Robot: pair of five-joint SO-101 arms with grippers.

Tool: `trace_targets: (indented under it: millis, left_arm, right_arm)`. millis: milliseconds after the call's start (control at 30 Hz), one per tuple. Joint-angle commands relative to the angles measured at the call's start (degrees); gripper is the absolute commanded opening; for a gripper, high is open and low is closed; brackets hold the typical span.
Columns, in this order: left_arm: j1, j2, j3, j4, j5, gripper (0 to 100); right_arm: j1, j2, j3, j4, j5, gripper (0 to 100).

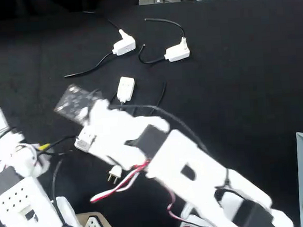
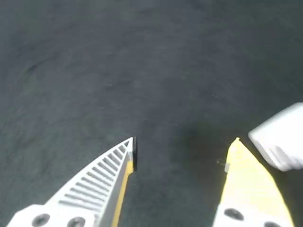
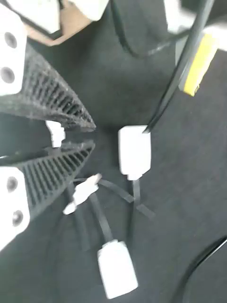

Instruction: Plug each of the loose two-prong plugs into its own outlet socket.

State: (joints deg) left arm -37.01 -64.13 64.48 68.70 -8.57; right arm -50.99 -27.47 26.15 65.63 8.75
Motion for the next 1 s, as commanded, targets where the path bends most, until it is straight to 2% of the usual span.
trace_targets:
  millis: [0, 133, 267, 400, 533, 700, 833, 967]
  left_arm:
    - [8.6, -0.7, -3.7, 1.9, -3.3, 31]
    - [16.0, -0.3, -2.7, 1.4, -4.2, 31]
    - [21.8, -0.2, -1.4, 1.1, -4.3, 37]
    - [26.2, -0.1, 2.0, -4.5, -4.4, 37]
    - [29.0, -0.1, 6.0, -10.8, -6.7, 37]
    - [27.4, 0.0, 8.7, -14.5, -9.0, 37]
    - [25.9, 0.0, 11.2, -18.4, -9.6, 37]
    - [26.3, 0.0, 15.4, -23.5, -9.6, 37]
  right_arm:
    - [9.2, -6.4, -2.8, 6.5, 0.0, 1.2]
    - [20.8, -9.8, -2.8, 11.3, 0.0, 1.2]
    - [32.2, -12.2, -2.8, 14.0, 0.0, 1.2]
    - [40.1, -14.0, 0.0, 13.9, 0.0, 1.2]
    - [42.5, -16.1, 7.1, 9.1, -1.9, 1.2]
    - [42.5, -19.8, 18.0, -1.8, -8.7, 1.2]
    - [42.4, -24.7, 24.1, -6.9, -9.3, 1.2]
    - [42.4, -30.5, 27.3, -7.8, -9.3, 1.2]
